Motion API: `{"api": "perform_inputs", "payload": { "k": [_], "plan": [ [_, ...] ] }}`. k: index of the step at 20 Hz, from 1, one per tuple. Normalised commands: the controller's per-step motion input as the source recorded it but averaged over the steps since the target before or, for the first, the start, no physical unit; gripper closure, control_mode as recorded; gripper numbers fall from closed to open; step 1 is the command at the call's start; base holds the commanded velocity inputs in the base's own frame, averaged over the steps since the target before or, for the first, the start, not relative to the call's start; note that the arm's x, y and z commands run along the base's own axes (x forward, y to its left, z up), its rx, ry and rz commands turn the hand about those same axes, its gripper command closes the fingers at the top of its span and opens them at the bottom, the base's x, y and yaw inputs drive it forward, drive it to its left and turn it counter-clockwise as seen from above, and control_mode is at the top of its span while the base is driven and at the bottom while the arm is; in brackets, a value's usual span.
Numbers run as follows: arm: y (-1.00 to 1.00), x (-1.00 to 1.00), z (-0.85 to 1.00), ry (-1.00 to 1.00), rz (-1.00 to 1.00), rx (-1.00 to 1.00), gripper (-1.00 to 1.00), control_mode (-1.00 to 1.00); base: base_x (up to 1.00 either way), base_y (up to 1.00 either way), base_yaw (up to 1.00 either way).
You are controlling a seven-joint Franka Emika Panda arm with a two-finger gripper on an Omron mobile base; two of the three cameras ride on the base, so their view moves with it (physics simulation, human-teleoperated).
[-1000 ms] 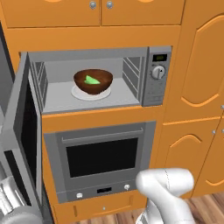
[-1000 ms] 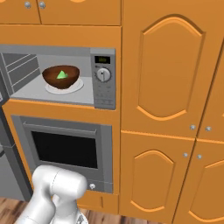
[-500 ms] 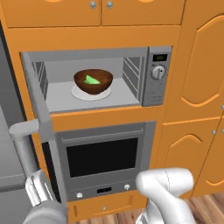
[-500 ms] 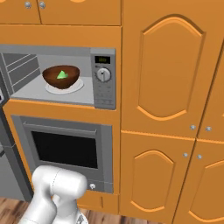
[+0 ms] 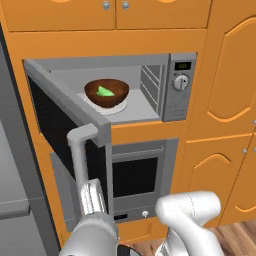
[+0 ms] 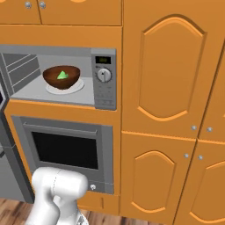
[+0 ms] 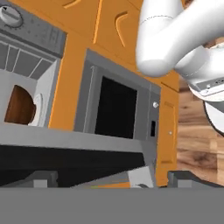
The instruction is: Pick the corn from the sink and place it in the bowl. Then pick the bowl and place it in the microwave. Then close the microwave door and press the start button.
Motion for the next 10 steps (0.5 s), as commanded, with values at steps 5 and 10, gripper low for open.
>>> {"api": "perform_inputs", "payload": {
  "k": [5, 10],
  "plan": [
    [-0.60, 0.43, 0.00, 0.00, -0.29, 0.10, -1.00, -1.00, 0.00, 0.00, 0.00],
    [-0.67, 0.75, 0.00, 0.01, -0.28, 0.12, -1.00, -1.00, 0.00, 0.00, 0.00]
  ]
}}
